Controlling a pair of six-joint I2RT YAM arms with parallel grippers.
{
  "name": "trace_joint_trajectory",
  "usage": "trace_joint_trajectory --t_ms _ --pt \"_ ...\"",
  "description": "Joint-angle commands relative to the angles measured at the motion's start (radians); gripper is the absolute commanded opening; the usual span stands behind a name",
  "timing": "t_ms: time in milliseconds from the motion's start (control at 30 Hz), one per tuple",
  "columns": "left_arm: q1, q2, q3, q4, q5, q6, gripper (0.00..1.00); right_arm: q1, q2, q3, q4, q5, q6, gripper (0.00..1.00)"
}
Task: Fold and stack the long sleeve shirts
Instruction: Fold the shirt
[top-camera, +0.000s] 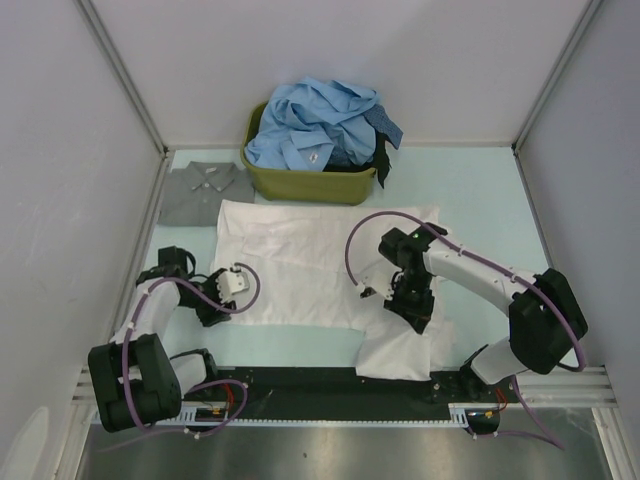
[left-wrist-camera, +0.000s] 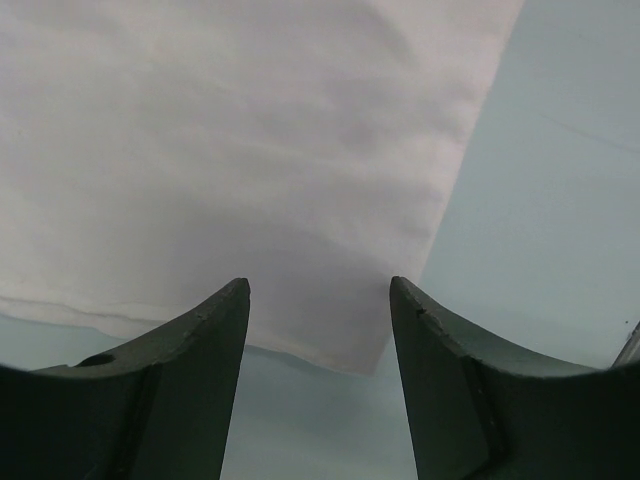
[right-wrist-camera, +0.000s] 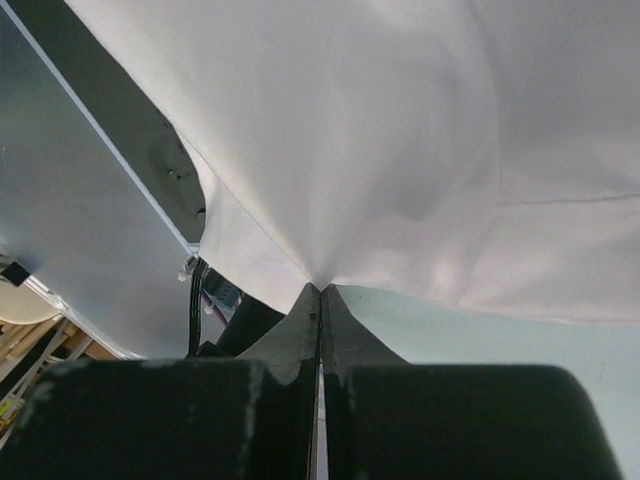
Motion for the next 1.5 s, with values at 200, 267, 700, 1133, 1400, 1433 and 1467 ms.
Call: trace_joint_trajectory --t_ms 200,267,700,1133,1400,1433,1467 --pt "-0.019 -0.082 -0.041 -0.135 -0.056 0.316 0.63 -0.03 0.007 0.051 -0.042 -0.006 -0.051 0.0" --pt "-0.02 -0.103 -0.064 -0.133 -0.085 0.346 0.63 -0.033 0.007 0.056 -0.04 0.002 -0.051 0.0" --pt "-0.022 -0.091 -0.008 -0.076 -0.049 0.235 0.07 -0.046 0.007 0.154 -0.072 0.062 -0.081 0.0" --pt "-0.02 0.088 0.273 -0.021 0.027 0.015 0.0 -0.214 0.147 0.486 -0.155 0.169 -0.235 0.0" --pt "-0.033 0.276 0.376 0.129 -0.028 -0.183 0.0 -0.292 0.351 0.726 -0.167 0.197 -0.312 0.0" --pt "-0.037 0.288 0.39 0.135 -0.031 -0.195 0.0 -0.293 0.368 0.749 -0.172 0.197 -0.315 0.0" --pt "-0.049 0.312 0.396 0.141 -0.044 -0.224 0.0 -0.299 0.406 0.787 -0.174 0.2 -0.324 0.0"
